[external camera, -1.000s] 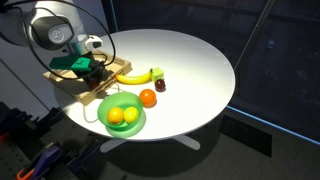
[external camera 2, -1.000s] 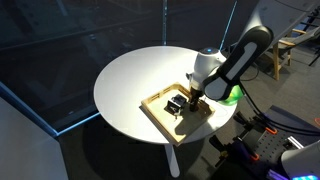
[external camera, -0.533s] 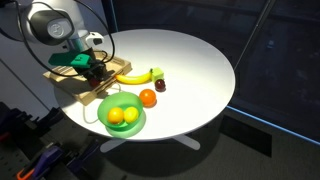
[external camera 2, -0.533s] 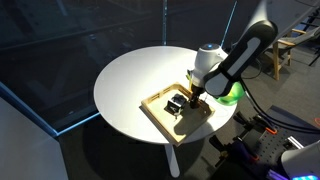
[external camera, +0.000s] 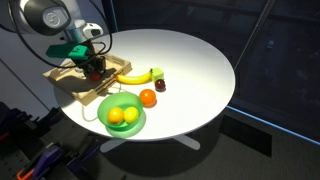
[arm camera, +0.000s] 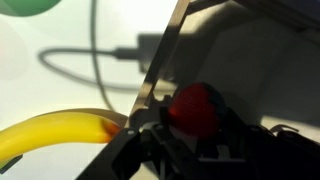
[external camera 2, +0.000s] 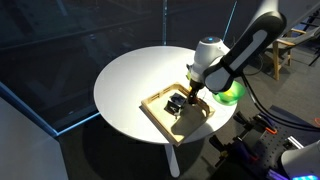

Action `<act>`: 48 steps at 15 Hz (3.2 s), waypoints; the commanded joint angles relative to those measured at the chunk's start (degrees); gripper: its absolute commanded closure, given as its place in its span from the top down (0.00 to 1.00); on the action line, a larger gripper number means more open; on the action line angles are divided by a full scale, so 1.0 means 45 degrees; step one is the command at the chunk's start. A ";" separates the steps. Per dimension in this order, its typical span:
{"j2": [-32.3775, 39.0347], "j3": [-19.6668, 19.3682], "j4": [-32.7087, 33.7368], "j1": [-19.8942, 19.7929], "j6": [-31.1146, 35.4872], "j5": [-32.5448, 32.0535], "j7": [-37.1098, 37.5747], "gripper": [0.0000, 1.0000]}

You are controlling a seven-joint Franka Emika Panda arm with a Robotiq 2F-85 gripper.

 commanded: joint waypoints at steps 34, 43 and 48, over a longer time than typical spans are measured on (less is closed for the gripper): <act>-0.0059 -0.1493 0.2063 -0.0975 -0.2824 0.1363 0.3286 0.31; 0.0300 -0.1315 0.1843 -0.1796 -0.2060 0.2013 0.2405 0.31; 0.0578 -0.1039 0.1803 -0.2158 -0.1188 0.2425 0.1509 0.31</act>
